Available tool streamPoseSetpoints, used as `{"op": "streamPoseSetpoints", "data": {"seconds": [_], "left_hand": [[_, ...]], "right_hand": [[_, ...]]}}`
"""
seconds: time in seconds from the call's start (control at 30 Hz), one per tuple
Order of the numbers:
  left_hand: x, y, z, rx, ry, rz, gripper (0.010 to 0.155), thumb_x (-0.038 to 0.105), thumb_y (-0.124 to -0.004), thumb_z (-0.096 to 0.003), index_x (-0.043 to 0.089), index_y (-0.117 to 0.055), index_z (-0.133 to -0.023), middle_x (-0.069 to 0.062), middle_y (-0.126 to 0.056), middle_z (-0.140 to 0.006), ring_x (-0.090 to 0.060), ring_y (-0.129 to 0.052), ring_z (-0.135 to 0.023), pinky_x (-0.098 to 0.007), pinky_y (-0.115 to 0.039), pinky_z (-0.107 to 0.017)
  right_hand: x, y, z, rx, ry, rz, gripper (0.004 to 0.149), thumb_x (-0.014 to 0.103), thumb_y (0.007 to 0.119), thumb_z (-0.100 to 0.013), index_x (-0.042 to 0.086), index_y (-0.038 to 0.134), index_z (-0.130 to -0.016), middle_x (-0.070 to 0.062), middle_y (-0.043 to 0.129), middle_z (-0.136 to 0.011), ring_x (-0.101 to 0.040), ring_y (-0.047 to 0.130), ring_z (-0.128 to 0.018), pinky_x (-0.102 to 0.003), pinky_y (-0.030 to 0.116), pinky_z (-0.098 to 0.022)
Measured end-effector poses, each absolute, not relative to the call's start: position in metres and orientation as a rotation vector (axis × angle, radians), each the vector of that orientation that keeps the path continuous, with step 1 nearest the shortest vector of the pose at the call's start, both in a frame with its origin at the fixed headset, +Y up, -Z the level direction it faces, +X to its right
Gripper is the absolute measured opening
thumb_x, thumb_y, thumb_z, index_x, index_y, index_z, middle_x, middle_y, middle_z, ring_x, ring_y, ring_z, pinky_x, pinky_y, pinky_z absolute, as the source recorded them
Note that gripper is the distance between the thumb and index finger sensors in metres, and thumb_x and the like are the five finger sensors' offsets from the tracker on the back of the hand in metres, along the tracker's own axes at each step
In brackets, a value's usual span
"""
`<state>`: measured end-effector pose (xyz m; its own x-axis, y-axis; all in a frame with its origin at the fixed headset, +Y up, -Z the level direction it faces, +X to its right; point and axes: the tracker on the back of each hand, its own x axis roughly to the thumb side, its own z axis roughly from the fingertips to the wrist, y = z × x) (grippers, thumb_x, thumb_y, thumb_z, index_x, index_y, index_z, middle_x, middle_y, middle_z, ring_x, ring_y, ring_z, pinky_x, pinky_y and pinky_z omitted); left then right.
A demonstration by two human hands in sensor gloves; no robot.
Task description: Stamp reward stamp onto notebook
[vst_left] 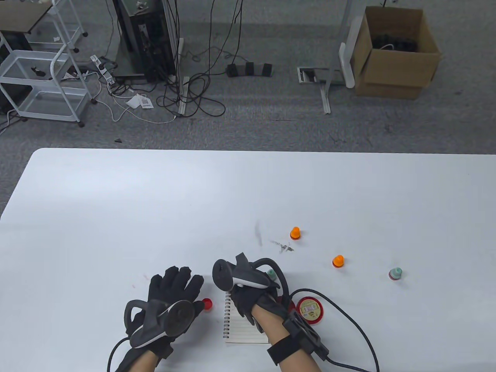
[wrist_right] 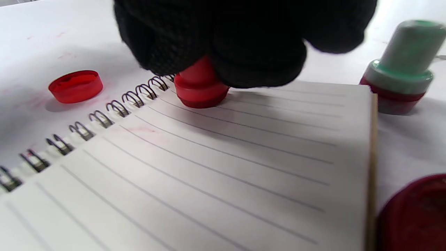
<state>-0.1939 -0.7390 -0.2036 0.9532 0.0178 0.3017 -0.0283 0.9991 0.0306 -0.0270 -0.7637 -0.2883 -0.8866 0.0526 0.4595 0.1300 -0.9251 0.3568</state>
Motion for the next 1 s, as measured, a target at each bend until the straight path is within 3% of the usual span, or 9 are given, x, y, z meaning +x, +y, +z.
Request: {"op": "streamPoseSetpoints", "data": {"seconds": [0.7, 0.83, 0.9, 1.0], "left_hand": [[-0.199, -0.739, -0.206, 0.019, -0.289, 0.038, 0.066, 0.058, -0.069, -0.0487, 0.034, -0.065, -0.110, -0.008, -0.061, -0.120, -0.041, -0.061, -0.112, -0.068, -0.055, -0.080], [-0.202, -0.738, -0.206, 0.030, -0.280, 0.049, 0.066, 0.058, -0.069, -0.0486, 0.034, -0.065, -0.110, -0.009, -0.060, -0.121, -0.042, -0.060, -0.112, -0.068, -0.055, -0.080], [-0.203, -0.738, -0.206, 0.030, -0.282, 0.050, 0.066, 0.058, -0.069, -0.0487, 0.034, -0.065, -0.110, -0.009, -0.060, -0.120, -0.042, -0.060, -0.112, -0.067, -0.055, -0.080], [-0.201, -0.740, -0.206, 0.022, -0.288, 0.044, 0.066, 0.058, -0.069, -0.0487, 0.034, -0.065, -0.110, -0.008, -0.060, -0.121, -0.042, -0.060, -0.112, -0.067, -0.055, -0.080]], "right_hand": [[-0.022, -0.765, -0.272, -0.866, -0.371, -2.919, 0.048, 0.027, 0.084, -0.036, 0.022, 0.081, -0.083, -0.015, 0.091, -0.068, -0.020, 0.096, -0.037, -0.030, 0.083, -0.028], [-0.003, -0.762, -0.270, -0.970, -0.219, -3.017, 0.048, 0.030, 0.085, -0.038, 0.019, 0.083, -0.085, -0.015, 0.095, -0.067, -0.020, 0.098, -0.033, -0.029, 0.084, -0.025], [0.014, -0.757, -0.270, -0.939, -0.099, -3.116, 0.048, 0.030, 0.086, -0.038, 0.018, 0.084, -0.084, -0.015, 0.097, -0.065, -0.020, 0.099, -0.031, -0.028, 0.085, -0.022], [0.034, -0.749, -0.267, -0.905, -0.080, -3.155, 0.048, 0.030, 0.085, -0.038, 0.017, 0.084, -0.084, -0.015, 0.097, -0.066, -0.019, 0.099, -0.031, -0.028, 0.085, -0.023]]}}
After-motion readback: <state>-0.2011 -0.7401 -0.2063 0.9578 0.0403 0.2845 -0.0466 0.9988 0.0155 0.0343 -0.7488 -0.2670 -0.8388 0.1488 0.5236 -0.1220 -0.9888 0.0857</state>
